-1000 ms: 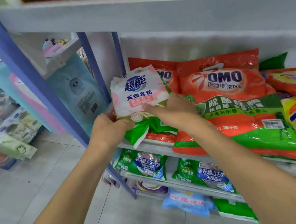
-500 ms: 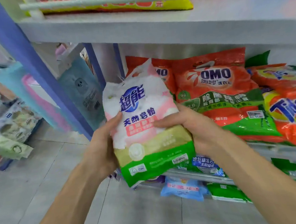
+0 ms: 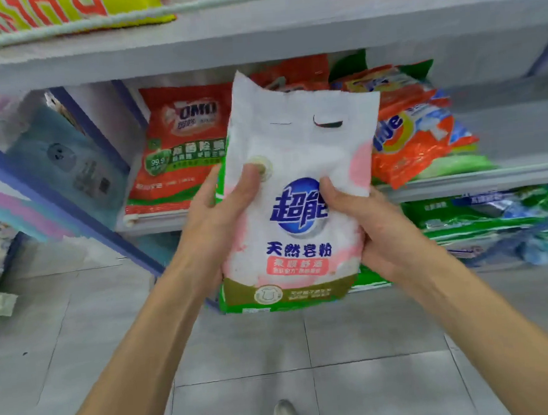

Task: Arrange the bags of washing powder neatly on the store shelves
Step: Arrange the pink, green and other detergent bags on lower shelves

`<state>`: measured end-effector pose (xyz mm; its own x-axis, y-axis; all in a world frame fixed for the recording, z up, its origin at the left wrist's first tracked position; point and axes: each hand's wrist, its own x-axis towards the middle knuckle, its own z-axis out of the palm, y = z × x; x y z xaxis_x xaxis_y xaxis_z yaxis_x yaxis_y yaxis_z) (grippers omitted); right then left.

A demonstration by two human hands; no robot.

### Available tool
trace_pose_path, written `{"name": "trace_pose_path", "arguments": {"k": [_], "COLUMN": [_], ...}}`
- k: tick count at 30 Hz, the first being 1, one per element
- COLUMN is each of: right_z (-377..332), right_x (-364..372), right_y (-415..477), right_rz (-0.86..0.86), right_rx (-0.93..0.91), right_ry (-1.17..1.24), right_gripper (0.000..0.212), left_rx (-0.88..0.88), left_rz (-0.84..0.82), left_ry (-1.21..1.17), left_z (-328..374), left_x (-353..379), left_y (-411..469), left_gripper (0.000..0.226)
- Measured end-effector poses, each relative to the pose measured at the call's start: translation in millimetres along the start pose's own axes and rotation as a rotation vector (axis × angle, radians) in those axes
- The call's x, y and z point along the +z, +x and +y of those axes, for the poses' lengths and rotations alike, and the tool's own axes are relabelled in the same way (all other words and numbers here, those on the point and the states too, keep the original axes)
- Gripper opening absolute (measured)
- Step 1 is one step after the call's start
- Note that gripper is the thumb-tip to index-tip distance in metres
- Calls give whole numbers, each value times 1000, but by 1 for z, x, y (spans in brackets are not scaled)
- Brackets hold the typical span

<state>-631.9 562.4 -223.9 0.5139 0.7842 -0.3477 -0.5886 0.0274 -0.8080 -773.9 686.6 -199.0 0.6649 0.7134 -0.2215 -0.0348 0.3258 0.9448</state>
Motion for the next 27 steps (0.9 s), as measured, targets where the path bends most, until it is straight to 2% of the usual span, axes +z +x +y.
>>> {"name": "trace_pose_path", "arguments": {"k": [3,5,9,15,19,22,25,27], "right_z": [-33,-61,-113,-144,-155,-168,-181,-194], "right_x": [-38,-63,-119,-201,-241,-265,-295,-317], "right_y": [-37,-63,-111,-201,-250,-285,-310,-324], "right_rz": [56,97,173,198,411,479,582,598], "right_rx": [-24,-53,-148,-169,-262,-252,-233,-238], "right_ry": [71,51,-37,-117,-43,85,130,109], "right_gripper": [35,41,52,45,54,53,71,53], "left_rx": [18,-28,-148,-252,-269,-277,-305,-261], "left_rz": [-28,-37,-155,-276,-379,-517,-676,-702], "left_ry": [-32,-61,-77,-142,-118,-21,122,198], "left_z": [1,-1,1,24,27,9,-13,-25], "left_x": [58,97,175,282,342,378,407,428], "left_y": [-6,-13,-36,-83,-120,-149,-166,-166], "left_gripper": [32,25,49,38,40,38,49,54]}}
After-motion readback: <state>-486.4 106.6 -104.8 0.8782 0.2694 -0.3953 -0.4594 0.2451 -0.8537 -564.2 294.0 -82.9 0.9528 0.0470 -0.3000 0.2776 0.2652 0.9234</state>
